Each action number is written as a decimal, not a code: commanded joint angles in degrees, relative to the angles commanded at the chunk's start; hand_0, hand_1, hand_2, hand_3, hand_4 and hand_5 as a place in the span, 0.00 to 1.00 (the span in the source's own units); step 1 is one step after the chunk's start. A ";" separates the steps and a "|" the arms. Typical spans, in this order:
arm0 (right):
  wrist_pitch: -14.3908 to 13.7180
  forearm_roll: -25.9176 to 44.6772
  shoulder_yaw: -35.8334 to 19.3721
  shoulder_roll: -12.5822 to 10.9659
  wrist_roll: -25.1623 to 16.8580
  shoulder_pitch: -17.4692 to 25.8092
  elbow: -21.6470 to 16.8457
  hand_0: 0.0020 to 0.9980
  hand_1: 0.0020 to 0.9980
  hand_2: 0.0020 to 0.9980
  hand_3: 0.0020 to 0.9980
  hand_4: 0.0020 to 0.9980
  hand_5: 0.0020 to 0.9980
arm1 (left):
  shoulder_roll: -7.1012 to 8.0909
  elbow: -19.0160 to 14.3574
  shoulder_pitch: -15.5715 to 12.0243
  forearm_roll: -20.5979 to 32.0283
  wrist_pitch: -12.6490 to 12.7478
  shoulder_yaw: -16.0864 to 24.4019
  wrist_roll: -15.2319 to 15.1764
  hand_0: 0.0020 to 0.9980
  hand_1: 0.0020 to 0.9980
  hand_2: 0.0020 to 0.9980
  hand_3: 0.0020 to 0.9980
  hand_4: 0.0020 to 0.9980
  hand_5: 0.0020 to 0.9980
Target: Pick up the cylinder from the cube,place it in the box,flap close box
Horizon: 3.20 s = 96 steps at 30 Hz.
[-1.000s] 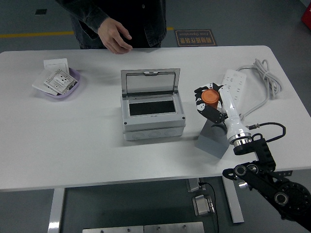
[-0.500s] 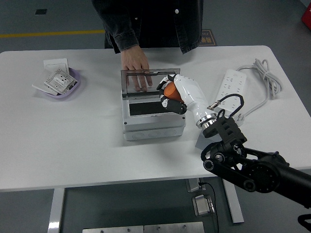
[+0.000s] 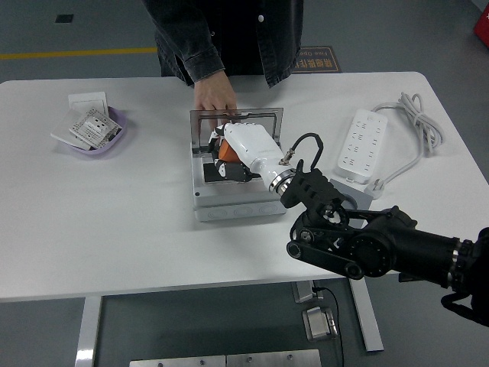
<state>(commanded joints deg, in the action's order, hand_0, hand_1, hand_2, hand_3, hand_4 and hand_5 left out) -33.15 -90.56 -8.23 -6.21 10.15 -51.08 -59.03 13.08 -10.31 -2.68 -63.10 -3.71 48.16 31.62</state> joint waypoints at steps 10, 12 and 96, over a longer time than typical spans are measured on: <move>0.74 4.80 5.97 1.47 -3.09 -2.72 5.66 0.05 0.15 0.37 0.27 0.05 0.00 | -0.11 0.00 0.37 -0.17 -0.04 -0.25 -0.05 0.67 0.71 0.64 0.65 0.71 0.20; 1.51 5.22 5.57 1.66 -3.58 -3.00 6.28 0.05 0.15 0.37 0.27 0.05 0.00 | -0.16 0.00 0.49 0.31 -0.02 -0.76 -0.16 0.67 0.71 0.64 0.65 0.71 0.20; 6.01 13.67 -1.53 -5.29 -3.27 -7.53 6.04 0.53 0.49 0.61 0.74 0.97 0.85 | -0.59 0.00 1.55 4.76 -0.33 -7.15 -0.79 0.68 0.71 0.64 0.64 0.71 0.19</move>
<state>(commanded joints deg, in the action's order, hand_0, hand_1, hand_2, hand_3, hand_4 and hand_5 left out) -27.14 -76.89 -9.77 -11.50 6.87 -58.62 -52.99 12.49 -10.31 -1.13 -58.34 -4.04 41.01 30.82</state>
